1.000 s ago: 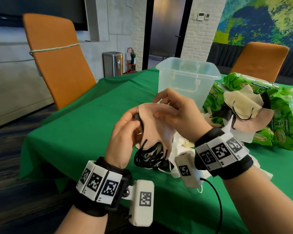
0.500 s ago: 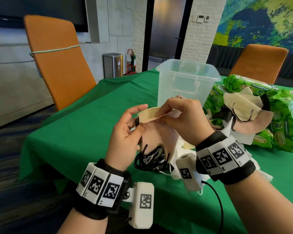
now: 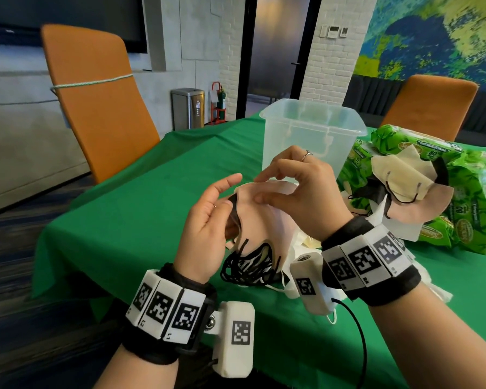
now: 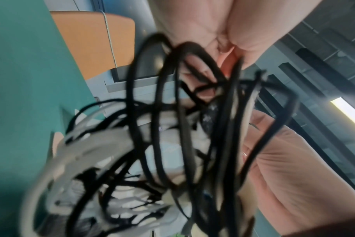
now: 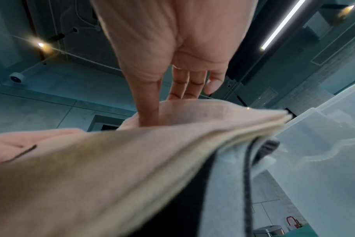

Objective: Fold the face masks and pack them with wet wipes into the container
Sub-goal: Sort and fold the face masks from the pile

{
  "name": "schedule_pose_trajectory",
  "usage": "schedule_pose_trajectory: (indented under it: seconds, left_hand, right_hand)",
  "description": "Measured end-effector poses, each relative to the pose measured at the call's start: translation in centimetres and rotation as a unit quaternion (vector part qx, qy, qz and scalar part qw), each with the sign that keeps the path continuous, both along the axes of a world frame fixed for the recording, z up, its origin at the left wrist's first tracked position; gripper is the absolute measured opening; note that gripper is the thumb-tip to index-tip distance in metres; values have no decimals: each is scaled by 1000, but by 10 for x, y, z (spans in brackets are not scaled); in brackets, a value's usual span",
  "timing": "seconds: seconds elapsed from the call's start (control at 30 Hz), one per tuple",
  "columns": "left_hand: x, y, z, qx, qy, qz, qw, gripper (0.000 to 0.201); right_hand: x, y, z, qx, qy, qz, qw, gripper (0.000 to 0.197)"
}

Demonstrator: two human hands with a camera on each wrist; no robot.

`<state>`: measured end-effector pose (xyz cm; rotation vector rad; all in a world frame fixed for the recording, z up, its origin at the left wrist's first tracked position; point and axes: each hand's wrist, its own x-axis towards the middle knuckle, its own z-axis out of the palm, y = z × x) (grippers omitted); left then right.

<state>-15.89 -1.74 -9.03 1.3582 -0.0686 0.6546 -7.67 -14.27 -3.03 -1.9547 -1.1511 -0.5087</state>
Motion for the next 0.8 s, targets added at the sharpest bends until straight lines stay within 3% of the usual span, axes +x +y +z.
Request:
schedule_pose_trajectory:
  seconds: [0.23,0.33,0.8]
  left_hand:
    - [2,2,-2,7,2,-8,1000,32]
    - [0,2,-1,16,15,-15,1000,37]
    - [0,5,-2,10,12,13,1000,37]
  right_hand:
    - [-1,3,0,-120,-37,51,991,37]
    - [-1,4,2,-157,-31,55,986,34]
    - [3,-4,2,-109,-58,61,991,11]
